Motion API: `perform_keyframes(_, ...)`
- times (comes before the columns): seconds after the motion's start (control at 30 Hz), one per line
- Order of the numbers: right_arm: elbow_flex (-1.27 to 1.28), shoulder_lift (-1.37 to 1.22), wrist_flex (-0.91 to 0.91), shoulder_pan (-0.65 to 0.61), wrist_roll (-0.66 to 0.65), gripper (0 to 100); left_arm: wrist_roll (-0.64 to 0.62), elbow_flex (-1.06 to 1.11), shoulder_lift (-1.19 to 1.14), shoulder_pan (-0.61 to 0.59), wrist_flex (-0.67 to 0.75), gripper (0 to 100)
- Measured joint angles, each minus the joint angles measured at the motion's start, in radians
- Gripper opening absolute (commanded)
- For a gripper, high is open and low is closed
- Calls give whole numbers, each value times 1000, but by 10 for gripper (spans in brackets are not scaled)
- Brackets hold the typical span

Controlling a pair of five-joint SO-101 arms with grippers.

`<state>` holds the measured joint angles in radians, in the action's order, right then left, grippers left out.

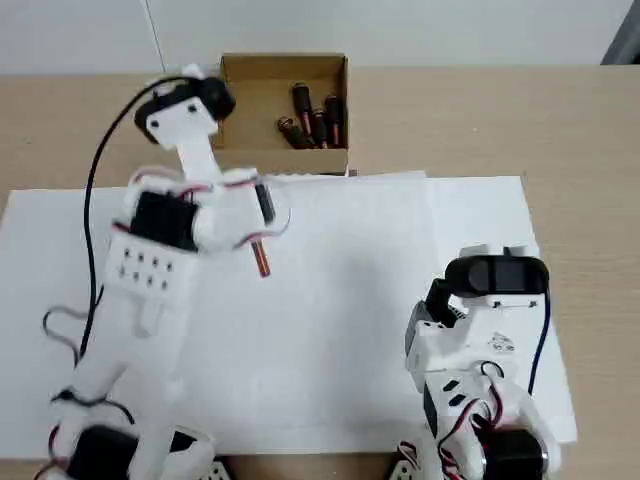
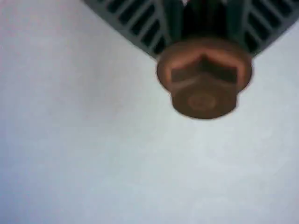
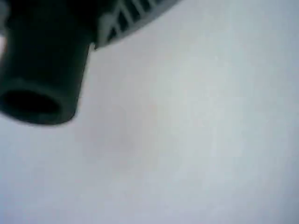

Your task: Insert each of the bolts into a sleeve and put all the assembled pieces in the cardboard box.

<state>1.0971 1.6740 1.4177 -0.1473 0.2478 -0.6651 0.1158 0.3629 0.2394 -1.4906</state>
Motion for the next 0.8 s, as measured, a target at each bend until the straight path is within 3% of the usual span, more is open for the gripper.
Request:
perform_keyframes(0.2, 60, 41, -5, -5, -49, 2, 61, 354, 304, 0, 250, 8)
perform_keyframes(0.37, 118, 52, -72, -25, -118, 2, 84, 598, 496, 0, 373, 8)
perform_keyframes(0.8, 408, 51, -525, -166, -310, 2, 86, 1092, 916, 0, 732, 7)
